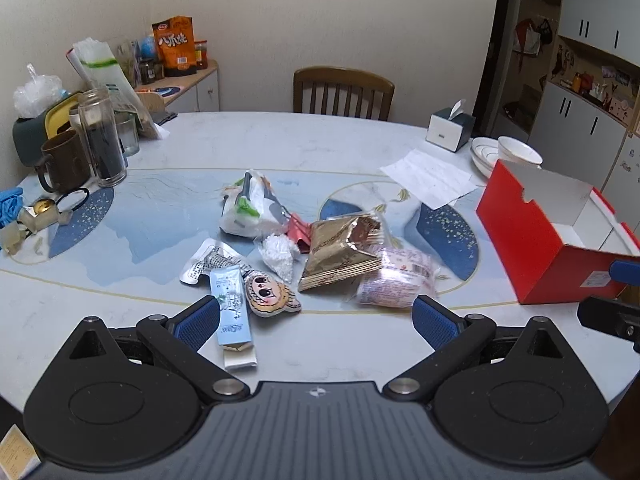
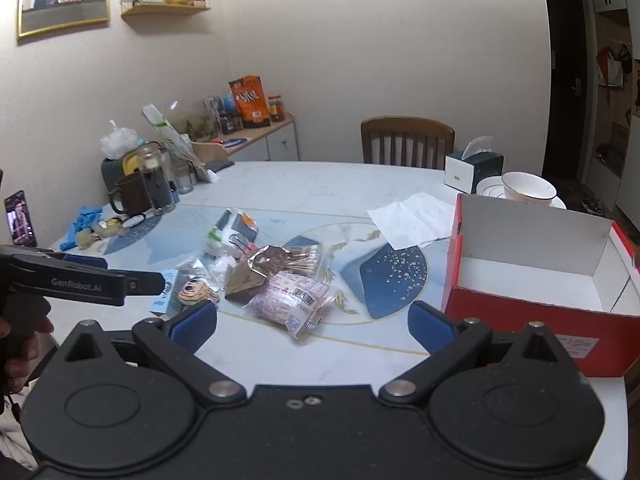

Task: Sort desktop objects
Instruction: 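Grasp the blue drink carton with the left tool while the right tool grasps the pink-printed bread bag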

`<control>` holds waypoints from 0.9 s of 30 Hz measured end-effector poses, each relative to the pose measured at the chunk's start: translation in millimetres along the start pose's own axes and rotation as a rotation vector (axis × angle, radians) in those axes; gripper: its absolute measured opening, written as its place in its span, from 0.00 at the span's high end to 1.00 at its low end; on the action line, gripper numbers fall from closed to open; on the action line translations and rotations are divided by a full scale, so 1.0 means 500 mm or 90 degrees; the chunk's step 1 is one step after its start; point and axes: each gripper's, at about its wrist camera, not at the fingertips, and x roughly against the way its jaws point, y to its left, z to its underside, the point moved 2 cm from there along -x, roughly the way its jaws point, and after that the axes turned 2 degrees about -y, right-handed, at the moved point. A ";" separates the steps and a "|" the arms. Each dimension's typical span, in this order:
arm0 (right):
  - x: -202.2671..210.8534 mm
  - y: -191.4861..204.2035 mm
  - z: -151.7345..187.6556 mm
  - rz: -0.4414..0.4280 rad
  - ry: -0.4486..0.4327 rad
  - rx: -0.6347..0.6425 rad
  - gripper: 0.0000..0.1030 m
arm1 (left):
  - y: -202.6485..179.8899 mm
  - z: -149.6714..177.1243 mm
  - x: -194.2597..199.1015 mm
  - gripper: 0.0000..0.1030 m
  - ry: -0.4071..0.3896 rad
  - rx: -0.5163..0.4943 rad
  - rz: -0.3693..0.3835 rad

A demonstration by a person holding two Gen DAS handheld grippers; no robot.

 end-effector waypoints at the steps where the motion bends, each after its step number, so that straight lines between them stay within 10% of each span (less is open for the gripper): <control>1: -0.009 0.002 -0.001 0.000 0.004 0.000 0.02 | 0.004 0.001 -0.007 0.00 0.001 -0.007 0.001; 27: -0.247 0.056 -0.001 0.054 0.097 0.022 0.08 | 0.136 0.023 -0.180 0.01 0.086 -0.052 0.034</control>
